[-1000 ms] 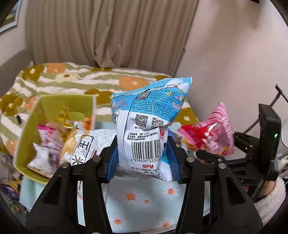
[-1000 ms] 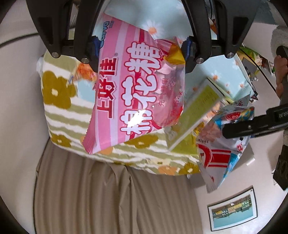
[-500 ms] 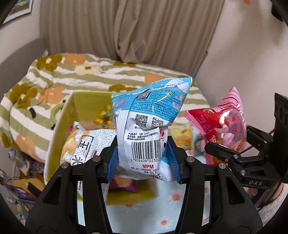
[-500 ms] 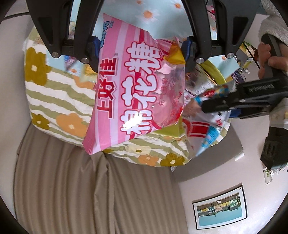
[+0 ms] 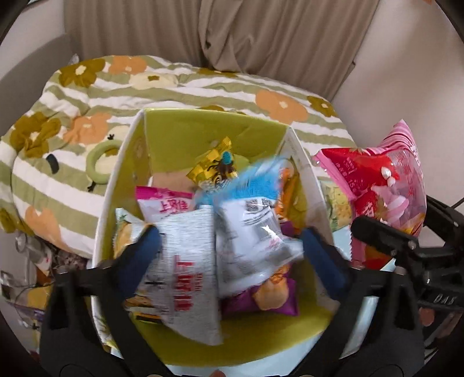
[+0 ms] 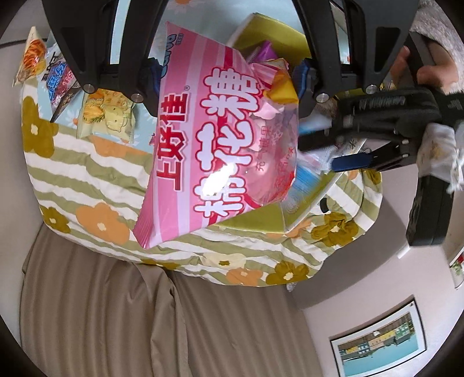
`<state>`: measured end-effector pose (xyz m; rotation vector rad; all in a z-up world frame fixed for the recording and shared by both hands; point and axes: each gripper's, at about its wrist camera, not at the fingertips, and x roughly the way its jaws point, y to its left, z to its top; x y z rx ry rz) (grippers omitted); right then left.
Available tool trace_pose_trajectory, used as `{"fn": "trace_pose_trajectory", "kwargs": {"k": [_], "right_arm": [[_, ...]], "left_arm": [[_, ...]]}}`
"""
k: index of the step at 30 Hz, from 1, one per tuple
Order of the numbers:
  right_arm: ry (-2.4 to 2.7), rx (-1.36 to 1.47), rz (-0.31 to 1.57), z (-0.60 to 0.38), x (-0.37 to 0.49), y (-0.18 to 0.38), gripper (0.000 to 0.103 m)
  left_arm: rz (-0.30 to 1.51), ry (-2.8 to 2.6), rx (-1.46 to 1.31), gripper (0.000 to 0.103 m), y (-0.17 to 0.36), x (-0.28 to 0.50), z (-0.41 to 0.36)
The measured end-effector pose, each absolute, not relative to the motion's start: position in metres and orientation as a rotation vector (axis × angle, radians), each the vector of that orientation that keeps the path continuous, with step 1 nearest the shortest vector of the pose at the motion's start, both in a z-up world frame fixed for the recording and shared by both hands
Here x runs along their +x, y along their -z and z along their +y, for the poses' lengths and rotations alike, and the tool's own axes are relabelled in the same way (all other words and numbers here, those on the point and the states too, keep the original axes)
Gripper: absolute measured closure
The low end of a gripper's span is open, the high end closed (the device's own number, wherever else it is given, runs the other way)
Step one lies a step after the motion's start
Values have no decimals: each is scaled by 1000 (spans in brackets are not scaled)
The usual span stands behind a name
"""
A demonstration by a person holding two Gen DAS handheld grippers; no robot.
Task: Organize snacks
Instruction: 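Put the blue-white bag in the box with left tool while right tool carries pink bag, then drop the pink marshmallow bag into the box by opening the right tool, then move both tools back toward the last snack bags on the mat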
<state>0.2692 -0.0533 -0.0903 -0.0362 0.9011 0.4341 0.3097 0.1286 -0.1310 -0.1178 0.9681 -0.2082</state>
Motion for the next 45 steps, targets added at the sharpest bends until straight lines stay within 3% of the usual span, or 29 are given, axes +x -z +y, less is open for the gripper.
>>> {"fn": "trace_pose_trajectory", "kwargs": {"k": [26, 29, 30, 34, 45], "right_arm": [[-511, -48, 938, -30, 343, 84, 37], [-508, -26, 952, -27, 356, 94, 25], [-501, -14, 953, -27, 359, 98, 16], [-493, 13, 938, -31, 352, 104, 4], [-466, 0, 909, -36, 323, 99, 4]], "left_arm": [[973, 70, -197, 2, 132, 265, 162], [978, 71, -205, 2, 135, 267, 163], [979, 71, -202, 2, 136, 267, 162], [982, 73, -185, 2, 138, 268, 160], [971, 123, -171, 2, 130, 259, 150]]}}
